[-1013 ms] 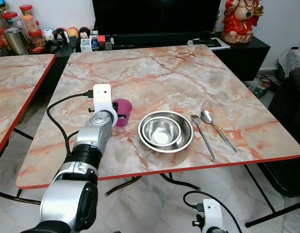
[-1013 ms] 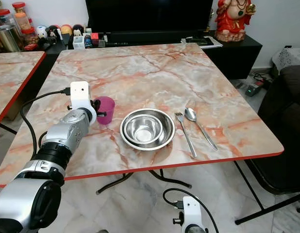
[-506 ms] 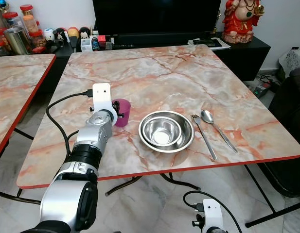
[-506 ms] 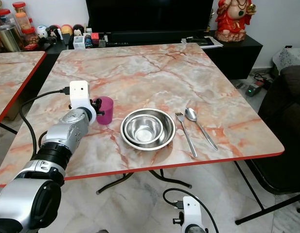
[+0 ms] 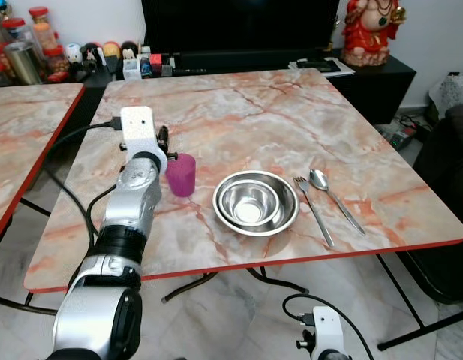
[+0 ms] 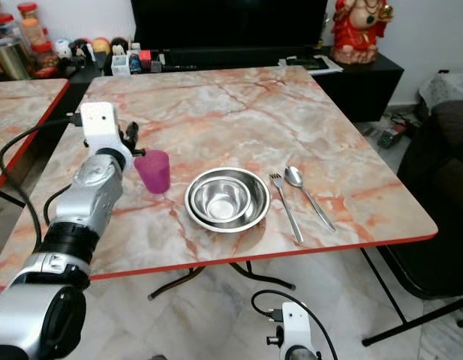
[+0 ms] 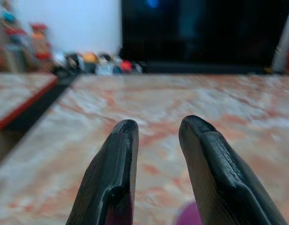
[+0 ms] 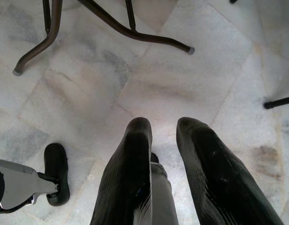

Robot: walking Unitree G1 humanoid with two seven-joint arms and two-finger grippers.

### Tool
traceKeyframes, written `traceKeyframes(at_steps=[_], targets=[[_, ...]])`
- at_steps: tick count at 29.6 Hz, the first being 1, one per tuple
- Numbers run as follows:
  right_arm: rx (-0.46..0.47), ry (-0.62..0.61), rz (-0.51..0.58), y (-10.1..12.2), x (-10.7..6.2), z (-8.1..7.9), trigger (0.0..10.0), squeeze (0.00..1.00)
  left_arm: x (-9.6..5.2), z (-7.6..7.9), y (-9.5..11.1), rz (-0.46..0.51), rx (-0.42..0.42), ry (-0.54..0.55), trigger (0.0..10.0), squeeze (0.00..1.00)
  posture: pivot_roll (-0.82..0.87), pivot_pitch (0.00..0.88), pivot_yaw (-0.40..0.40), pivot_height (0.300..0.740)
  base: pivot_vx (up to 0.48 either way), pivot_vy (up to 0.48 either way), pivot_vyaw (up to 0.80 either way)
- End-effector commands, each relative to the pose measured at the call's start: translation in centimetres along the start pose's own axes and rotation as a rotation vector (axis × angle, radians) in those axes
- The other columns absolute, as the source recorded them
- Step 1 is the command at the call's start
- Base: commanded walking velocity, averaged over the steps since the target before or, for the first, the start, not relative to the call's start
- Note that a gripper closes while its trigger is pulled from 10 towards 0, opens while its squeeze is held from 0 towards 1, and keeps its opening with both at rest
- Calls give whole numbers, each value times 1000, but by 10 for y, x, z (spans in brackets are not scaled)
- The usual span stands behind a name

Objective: Setting the table

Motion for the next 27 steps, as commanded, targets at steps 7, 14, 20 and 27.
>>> traceKeyframes(at_steps=[7,14,20,27], targets=[[8,-1,9,1,0,-1,10000,0,-20,-76,1,92,301,214,10000,0,34,0,-9,701,0,0,0],[5,3,4,0,0,-2,10000,0,-63,-160,-53,-160,678,403,10000,0,42,0,-8,701,0,0,0],[3,3,0,-2,0,-2,10000,0,-101,-190,-105,-433,889,471,10000,0,42,0,-7,701,0,0,0],[5,-1,-2,-3,-1,-1,10000,0,-140,-199,-143,-619,944,526,10000,0,40,0,-4,701,0,0,0]])
Point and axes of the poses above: a point about 5 cm out from each wrist's last joint towards the gripper, its own x axis pointing out of the wrist towards the gripper, its own y axis along the axis of the wrist's last joint, z = x × y, the point moved 1 cm from there along x, pointing out of the wrist towards the gripper, and after that the axes turned 7 degrees about x, right-handed, at the moved point
